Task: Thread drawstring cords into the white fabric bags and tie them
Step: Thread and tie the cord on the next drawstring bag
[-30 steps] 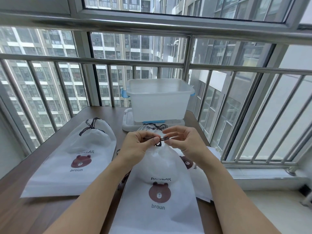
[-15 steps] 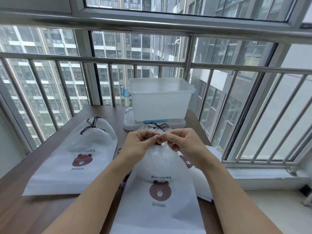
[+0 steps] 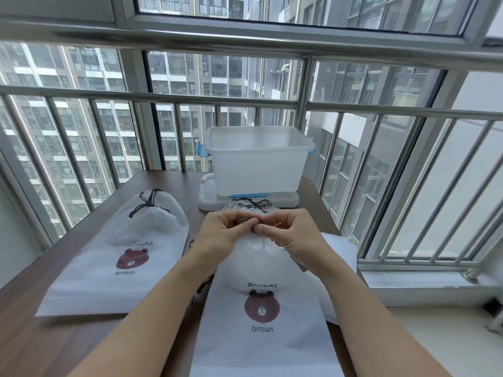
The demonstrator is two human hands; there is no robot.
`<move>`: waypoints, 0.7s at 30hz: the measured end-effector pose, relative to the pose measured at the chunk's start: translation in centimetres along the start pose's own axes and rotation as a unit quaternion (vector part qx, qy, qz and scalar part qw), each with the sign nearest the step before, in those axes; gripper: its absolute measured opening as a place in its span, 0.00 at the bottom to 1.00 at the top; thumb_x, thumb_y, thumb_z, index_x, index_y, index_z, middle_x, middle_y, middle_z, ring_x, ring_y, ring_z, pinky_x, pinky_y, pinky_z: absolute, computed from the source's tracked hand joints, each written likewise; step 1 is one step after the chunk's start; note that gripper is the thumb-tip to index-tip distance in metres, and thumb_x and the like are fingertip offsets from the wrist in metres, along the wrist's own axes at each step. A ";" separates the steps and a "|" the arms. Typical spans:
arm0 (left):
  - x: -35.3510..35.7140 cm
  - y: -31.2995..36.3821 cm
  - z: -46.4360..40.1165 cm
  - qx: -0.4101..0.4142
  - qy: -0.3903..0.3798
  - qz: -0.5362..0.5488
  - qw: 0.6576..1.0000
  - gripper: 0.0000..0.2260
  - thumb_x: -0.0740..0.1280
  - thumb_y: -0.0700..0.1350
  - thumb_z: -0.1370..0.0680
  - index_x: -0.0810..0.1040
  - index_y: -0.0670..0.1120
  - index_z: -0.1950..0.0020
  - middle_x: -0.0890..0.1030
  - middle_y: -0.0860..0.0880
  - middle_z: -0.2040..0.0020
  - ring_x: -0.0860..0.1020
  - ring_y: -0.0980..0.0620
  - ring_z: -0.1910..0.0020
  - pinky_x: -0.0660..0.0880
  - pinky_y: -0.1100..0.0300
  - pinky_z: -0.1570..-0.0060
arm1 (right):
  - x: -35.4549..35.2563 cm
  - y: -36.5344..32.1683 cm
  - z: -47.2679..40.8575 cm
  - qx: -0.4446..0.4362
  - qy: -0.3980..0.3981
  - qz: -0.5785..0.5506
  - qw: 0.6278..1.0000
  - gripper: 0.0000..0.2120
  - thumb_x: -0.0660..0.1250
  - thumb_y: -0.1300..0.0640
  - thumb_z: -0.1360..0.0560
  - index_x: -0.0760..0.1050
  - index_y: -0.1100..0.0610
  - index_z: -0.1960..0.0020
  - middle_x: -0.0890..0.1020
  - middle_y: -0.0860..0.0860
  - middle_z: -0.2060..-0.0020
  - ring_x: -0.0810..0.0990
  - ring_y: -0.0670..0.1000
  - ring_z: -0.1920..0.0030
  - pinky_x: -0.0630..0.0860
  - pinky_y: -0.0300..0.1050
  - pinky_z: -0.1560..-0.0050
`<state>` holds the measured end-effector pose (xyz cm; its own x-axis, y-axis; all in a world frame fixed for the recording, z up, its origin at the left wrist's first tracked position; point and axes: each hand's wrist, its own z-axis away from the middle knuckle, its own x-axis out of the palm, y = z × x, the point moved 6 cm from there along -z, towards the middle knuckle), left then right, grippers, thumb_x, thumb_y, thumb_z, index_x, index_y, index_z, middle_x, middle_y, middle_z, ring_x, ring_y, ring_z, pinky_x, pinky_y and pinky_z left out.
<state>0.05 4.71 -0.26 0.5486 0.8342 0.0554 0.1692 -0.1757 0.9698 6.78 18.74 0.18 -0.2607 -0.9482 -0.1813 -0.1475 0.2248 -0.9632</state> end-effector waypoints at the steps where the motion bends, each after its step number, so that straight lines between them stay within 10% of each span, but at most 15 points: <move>1: 0.0 0.0 0.0 0.002 0.000 0.000 1.000 0.05 0.70 0.34 0.24 0.85 0.38 0.50 0.87 0.43 0.54 0.84 0.53 0.54 0.77 0.67 0.53 | -0.1 0.1 0.0 0.003 0.002 0.007 1.000 0.03 0.78 0.58 0.27 0.87 0.56 0.54 0.85 0.54 0.67 0.75 0.47 0.69 0.68 0.39 0.65; 21: 0.4 -0.5 -0.2 0.049 -0.056 -0.107 0.991 0.04 0.73 0.33 0.26 0.86 0.38 0.53 0.87 0.44 0.59 0.84 0.53 0.59 0.78 0.64 0.55 | 0.9 0.5 -0.3 -0.022 -0.042 0.196 0.979 0.04 0.69 0.63 0.25 0.78 0.57 0.58 0.73 0.47 0.71 0.67 0.43 0.72 0.64 0.36 0.69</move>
<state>0.04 5.17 -0.64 0.5791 0.7950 -0.1807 0.3668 -0.0561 0.9286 6.18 18.02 -0.41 -0.2261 -0.8017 -0.5533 -0.0942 0.5834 -0.8067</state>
